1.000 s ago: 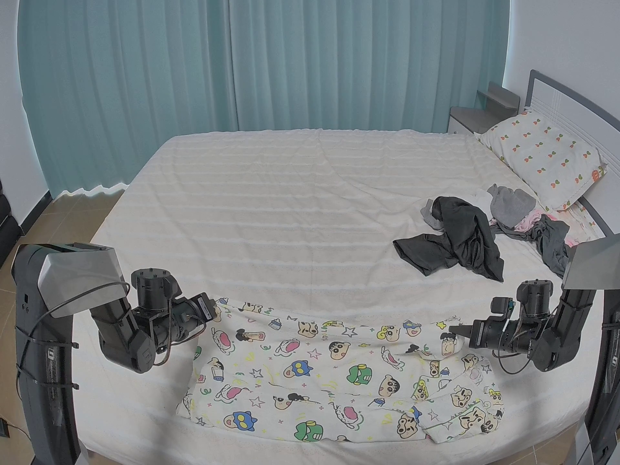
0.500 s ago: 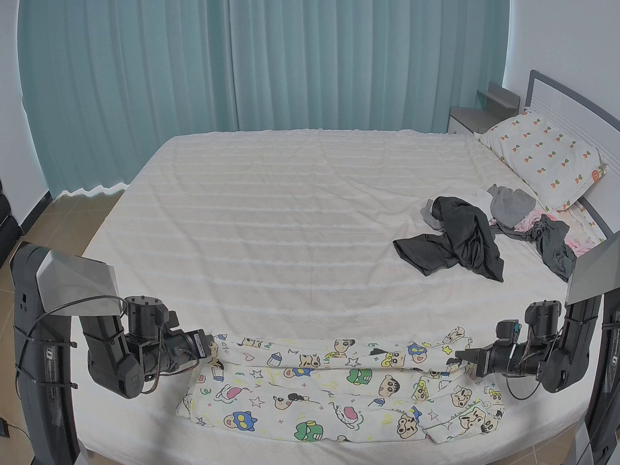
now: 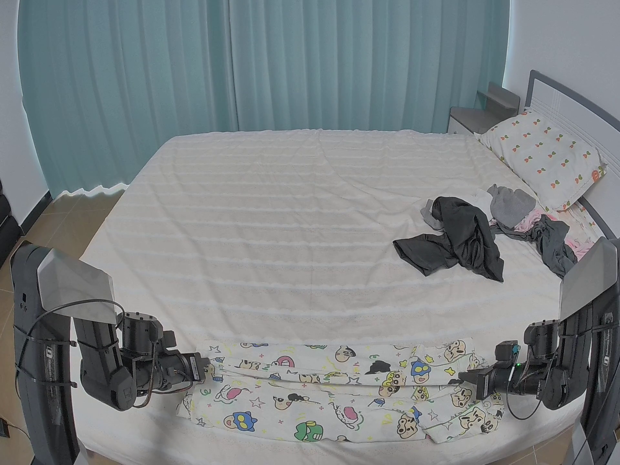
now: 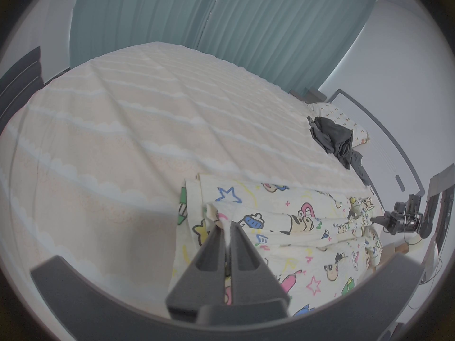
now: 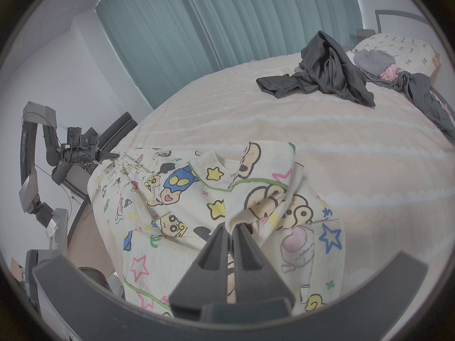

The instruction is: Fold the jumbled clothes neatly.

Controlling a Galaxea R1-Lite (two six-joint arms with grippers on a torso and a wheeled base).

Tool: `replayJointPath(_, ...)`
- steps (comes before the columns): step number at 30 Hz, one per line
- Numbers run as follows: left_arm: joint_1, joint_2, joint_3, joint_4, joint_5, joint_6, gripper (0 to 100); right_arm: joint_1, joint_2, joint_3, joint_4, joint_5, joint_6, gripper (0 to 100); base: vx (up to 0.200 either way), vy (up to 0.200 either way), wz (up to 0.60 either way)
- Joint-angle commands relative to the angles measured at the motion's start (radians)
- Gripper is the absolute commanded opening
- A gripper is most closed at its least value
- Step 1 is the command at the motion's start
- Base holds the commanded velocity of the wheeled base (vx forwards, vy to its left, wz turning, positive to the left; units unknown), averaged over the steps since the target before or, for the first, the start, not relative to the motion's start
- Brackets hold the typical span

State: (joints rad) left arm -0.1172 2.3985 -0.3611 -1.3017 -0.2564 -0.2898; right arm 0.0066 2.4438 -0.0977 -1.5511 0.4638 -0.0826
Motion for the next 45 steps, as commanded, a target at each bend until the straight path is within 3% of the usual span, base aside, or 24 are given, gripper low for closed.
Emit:
replayJointPath(1,-0.001,0.011,0.028,-0.001,-0.001,0.017,0,0.001,0.046,0.033,-0.014,-0.001,-0.003,0,0.0,0.0,0.0)
replayJointPath(11,-0.001,0.013,0.045,-0.001,-0.003,0.038,0,0.001,0.04,0.064,-0.014,-0.001,-0.003,0,0.0,0.0,0.0)
replayJointPath(12,-0.002,0.013,0.05,0.001,-0.001,0.041,100,0.003,0.038,0.07,-0.014,-0.001,-0.006,0,0.0,0.0,0.0)
replayJointPath(13,-0.002,0.013,0.054,0.001,-0.001,0.043,100,0.003,0.038,0.072,-0.014,-0.001,-0.006,100,0.0,0.0,0.0)
replayJointPath(18,0.002,0.011,0.059,-0.002,-0.001,0.038,100,-0.002,0.023,0.072,-0.014,-0.001,-0.005,100,0.0,0.0,0.0)
replayJointPath(24,0.125,-0.029,0.117,-0.1,-0.018,0.034,100,-0.065,-0.103,0.098,-0.014,0.001,0.006,100,0.0,0.0,0.0)
replayJointPath(28,0.203,-0.073,0.143,-0.114,-0.1,0.009,100,-0.108,-0.193,0.098,-0.012,0.003,0.007,100,0.0,0.0,0.0)
replayJointPath(31,0.229,-0.14,0.145,-0.114,-0.158,-0.117,100,-0.109,-0.241,0.098,-0.011,0.006,0.024,100,0.0,0.0,0.0)
replayJointPath(32,0.229,-0.14,0.145,-0.114,-0.158,-0.117,100,-0.109,-0.241,0.098,-0.011,0.006,0.024,100,0.0,0.0,0.0)
replayJointPath(33,0.232,-0.19,0.137,-0.113,-0.188,-0.235,100,-0.099,-0.27,0.095,-0.012,0.004,0.06,100,0.0,0.0,0.0)
replayJointPath(35,0.226,-0.22,0.122,-0.111,-0.216,-0.341,100,-0.069,-0.286,0.081,-0.012,0.004,0.092,100,0.0,0.0,0.0)
replayJointPath(38,0.163,-0.225,0.08,-0.113,-0.242,-0.466,100,-0.019,-0.252,0.006,-0.011,-0.002,0.156,100,0.0,0.0,0.0)
replayJointPath(39,0.163,-0.225,0.08,-0.113,-0.242,-0.466,100,-0.019,-0.252,0.006,-0.011,-0.002,0.156,100,0.0,0.0,0.0)
replayJointPath(40,0.126,-0.226,0.056,-0.114,-0.244,-0.545,100,-0.008,-0.227,-0.031,-0.011,-0.007,0.191,100,0.0,0.0,0.0)
replayJointPath(41,0.126,-0.226,0.056,-0.114,-0.244,-0.545,100,-0.008,-0.227,-0.031,-0.011,-0.007,0.191,100,0.0,0.0,0.0)
replayJointPath(42,0.05,-0.239,-0.022,-0.113,-0.245,-0.805,100,-0.002,-0.172,-0.085,-0.012,-0.022,0.254,100,0.0,0.0,0.0)
replayJointPath(43,0.039,-0.24,-0.045,-0.113,-0.245,-0.89,100,-0.011,-0.16,-0.083,-0.012,-0.017,0.274,100,0.0,0.0,0.0)
replayJointPath(45,0.044,-0.233,-0.068,-0.113,-0.25,-0.939,100,-0.034,-0.146,-0.073,-0.012,-0.005,0.316,100,0.0,0.0,0.0)
